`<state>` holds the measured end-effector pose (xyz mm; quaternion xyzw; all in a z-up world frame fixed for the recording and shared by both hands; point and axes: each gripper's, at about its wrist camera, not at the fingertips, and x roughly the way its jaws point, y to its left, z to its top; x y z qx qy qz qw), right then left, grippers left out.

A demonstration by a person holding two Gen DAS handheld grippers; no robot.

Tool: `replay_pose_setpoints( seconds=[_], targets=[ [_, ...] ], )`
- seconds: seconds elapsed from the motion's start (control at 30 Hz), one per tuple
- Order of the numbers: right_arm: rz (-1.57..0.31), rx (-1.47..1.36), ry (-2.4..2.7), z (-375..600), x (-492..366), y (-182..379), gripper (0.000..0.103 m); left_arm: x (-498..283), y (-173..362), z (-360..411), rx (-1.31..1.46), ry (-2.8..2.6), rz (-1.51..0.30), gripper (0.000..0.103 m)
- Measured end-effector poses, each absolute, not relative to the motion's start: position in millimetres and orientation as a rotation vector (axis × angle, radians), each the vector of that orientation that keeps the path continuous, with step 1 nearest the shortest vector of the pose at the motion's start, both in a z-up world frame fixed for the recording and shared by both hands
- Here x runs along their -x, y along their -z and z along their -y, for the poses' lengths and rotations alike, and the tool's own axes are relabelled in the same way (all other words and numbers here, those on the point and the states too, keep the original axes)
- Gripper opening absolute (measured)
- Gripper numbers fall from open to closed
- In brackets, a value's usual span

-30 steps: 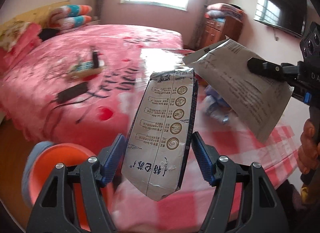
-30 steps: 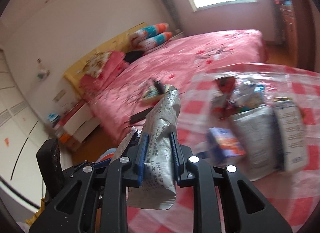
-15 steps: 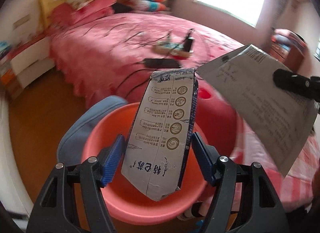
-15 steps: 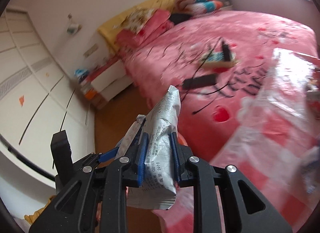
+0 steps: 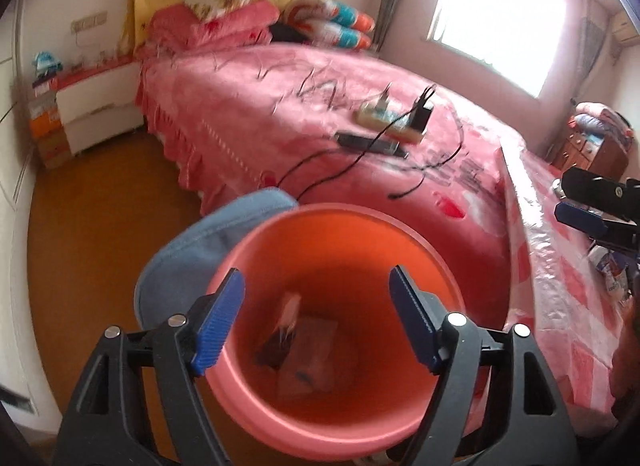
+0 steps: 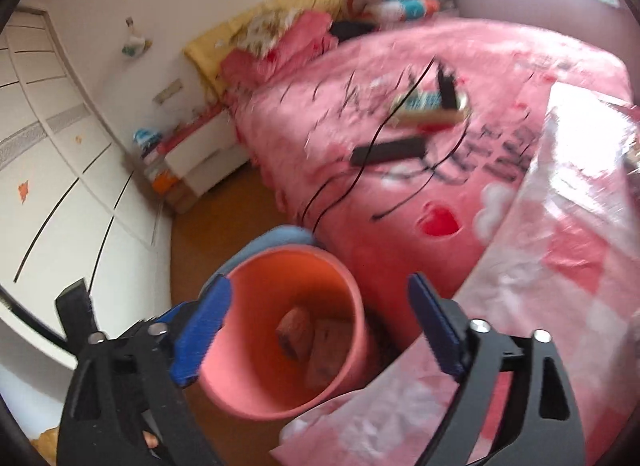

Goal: Collect trash
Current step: 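Open the left tool over the orange bucket while the right tool releases the grey bag, then move both tools back to the table toward the remaining trash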

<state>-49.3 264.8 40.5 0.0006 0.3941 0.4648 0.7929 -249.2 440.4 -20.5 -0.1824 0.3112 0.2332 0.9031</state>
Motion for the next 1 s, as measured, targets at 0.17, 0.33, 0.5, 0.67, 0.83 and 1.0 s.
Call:
replay_pose_setpoints(
  seconds=[0.17,0.33,0.5,0.67,0.83,1.0],
  targets=[
    [-0.718,-0.032,-0.990,-244.0,58.3,-56.1,0.098,244.8,9.2,-425.6,0.311,-0.448,-0.586,0.081],
    [-0.636,-0.054,-0.967,-219.4,67.3,-70.9,0.098,229.3,-3.7,-409.2,0.264,-0.424,-0.630,0.081],
    [-0.577,-0.060,-0.925,-186.9,71.3,-80.6,0.098,217.5,-19.7,-392.1,0.267,-0.428,-0.635,0.081],
    [-0.573,-0.092,-0.892,-154.2,68.0,-76.2,0.098,208.0,-26.6,-374.8,0.279,-0.429,-0.664,0.081],
    [-0.556,-0.039,-0.854,-134.2,69.9,-71.1,0.098,199.4,-32.7,-353.2,0.259,-0.393,-0.682,0.081],
    [-0.557,-0.025,-0.808,-114.1,69.8,-65.6,0.098,189.0,-36.1,-331.8,0.265,-0.347,-0.704,0.081]
  ],
)
